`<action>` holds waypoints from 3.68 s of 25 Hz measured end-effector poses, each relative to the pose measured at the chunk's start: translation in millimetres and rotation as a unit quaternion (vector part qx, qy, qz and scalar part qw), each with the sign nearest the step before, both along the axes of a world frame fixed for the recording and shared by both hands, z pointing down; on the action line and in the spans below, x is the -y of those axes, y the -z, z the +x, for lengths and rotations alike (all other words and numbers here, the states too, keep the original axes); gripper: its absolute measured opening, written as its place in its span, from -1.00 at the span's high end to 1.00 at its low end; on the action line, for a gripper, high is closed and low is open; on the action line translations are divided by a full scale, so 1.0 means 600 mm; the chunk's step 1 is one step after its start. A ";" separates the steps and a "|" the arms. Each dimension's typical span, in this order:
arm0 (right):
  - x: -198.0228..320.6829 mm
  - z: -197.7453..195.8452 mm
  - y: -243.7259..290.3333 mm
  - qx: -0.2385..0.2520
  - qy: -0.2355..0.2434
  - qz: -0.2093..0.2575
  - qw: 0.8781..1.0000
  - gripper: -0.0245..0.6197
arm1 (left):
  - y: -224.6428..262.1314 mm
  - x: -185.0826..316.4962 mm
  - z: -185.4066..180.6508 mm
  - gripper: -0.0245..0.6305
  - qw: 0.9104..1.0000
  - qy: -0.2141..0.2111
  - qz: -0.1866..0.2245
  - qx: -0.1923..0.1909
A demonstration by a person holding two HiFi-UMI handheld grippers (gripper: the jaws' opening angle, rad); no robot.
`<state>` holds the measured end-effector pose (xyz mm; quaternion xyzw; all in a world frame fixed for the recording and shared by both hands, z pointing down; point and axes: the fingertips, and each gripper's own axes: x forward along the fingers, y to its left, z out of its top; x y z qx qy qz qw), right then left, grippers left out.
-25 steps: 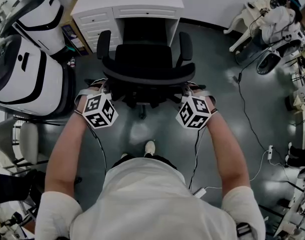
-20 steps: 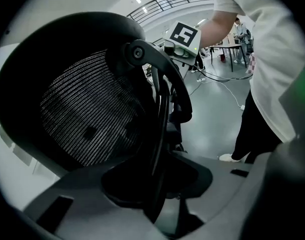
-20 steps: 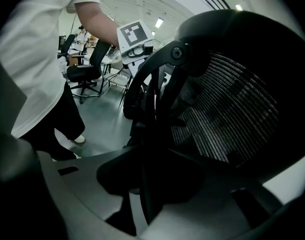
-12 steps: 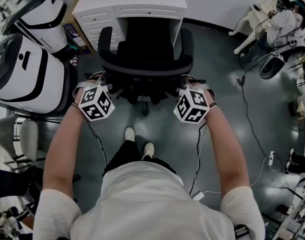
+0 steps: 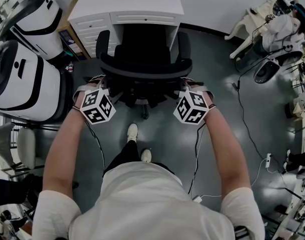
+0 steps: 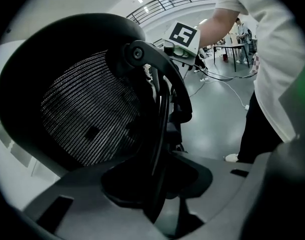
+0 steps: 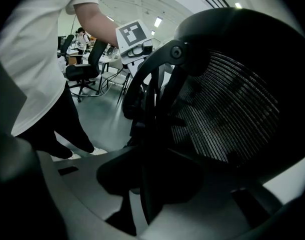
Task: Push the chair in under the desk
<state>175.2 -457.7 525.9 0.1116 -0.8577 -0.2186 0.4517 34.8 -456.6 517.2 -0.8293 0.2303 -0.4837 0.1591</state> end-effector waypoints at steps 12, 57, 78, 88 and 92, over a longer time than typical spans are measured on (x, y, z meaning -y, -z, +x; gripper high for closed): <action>0.071 0.008 0.000 0.002 0.004 0.005 1.000 0.56 | 0.000 0.069 0.007 0.49 1.000 0.003 -0.001 0.002; 0.278 -0.020 -0.001 -0.007 -0.013 -0.015 1.000 0.56 | -0.001 0.278 -0.021 0.49 1.000 -0.004 -0.011 0.001; 0.331 -0.034 -0.003 -0.005 -0.014 -0.008 1.000 0.56 | -0.003 0.331 -0.034 0.49 1.000 -0.009 -0.007 0.001; 0.336 -0.029 -0.001 -0.004 -0.012 -0.005 1.000 0.55 | -0.001 0.337 -0.030 0.49 1.000 -0.008 -0.012 0.002; 0.333 -0.031 -0.002 -0.003 -0.012 0.005 1.000 0.54 | -0.002 0.334 -0.032 0.48 1.000 -0.006 -0.011 0.003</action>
